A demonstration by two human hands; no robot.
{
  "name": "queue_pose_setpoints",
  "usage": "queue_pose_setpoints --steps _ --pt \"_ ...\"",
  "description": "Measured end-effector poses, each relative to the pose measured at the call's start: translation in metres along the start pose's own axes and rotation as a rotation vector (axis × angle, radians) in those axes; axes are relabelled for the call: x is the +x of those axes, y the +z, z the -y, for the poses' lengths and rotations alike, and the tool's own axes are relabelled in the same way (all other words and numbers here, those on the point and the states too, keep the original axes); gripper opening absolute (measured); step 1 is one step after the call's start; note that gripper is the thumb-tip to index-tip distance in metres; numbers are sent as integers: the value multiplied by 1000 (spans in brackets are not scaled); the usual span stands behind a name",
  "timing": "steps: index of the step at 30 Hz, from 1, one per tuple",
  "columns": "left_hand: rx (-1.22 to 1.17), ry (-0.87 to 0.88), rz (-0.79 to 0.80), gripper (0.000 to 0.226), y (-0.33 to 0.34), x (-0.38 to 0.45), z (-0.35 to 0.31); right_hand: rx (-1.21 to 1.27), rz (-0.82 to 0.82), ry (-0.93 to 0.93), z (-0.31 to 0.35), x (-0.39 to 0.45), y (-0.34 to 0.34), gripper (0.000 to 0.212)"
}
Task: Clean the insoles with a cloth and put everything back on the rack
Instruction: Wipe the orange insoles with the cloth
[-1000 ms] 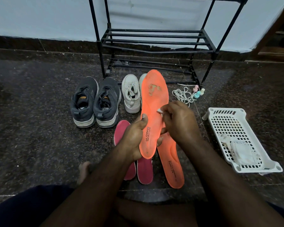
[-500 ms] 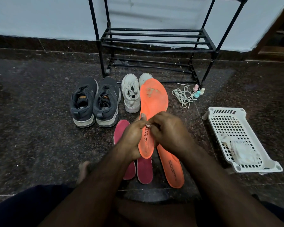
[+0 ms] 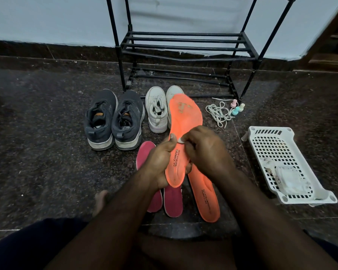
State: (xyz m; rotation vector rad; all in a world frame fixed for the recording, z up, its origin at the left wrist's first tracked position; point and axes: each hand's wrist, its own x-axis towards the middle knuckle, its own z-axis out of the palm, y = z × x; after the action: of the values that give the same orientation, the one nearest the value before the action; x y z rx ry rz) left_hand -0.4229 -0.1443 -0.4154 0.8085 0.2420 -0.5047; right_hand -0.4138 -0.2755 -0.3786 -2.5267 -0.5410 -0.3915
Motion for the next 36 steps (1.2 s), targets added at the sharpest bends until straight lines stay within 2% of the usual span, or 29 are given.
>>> queue_pose_setpoints --steps 3,7,12,17,19,23,28,30,34,36 --pt "-17 -29 27 34 0 -3 0 70 -102 140 -13 5 -8 14" --pt "-54 -52 74 24 -1 -4 -1 446 -166 353 -22 11 -23 5" --pt "-71 -73 174 35 0 -6 -1 210 -82 179 -17 7 -20 15" --pt "-128 -102 171 53 0 -1 -4 207 42 120 -5 3 -14 6" --pt "-150 -90 111 50 1 1 -4 170 38 68 4 -2 -6 11" --pt "-125 -69 12 62 0 5 4 111 -2 -18 9 -4 7 15" --pt "-25 -115 34 66 -2 4 7 75 -154 108 -15 9 5 15" --pt "-15 -108 17 66 -1 4 8 66 -141 106 -12 11 5 19" --pt "-46 -66 -53 60 0 7 10 58 -10 -48 7 1 11 22" --pt "19 -70 -28 61 -1 4 9 34 -43 -23 -1 4 7 18"
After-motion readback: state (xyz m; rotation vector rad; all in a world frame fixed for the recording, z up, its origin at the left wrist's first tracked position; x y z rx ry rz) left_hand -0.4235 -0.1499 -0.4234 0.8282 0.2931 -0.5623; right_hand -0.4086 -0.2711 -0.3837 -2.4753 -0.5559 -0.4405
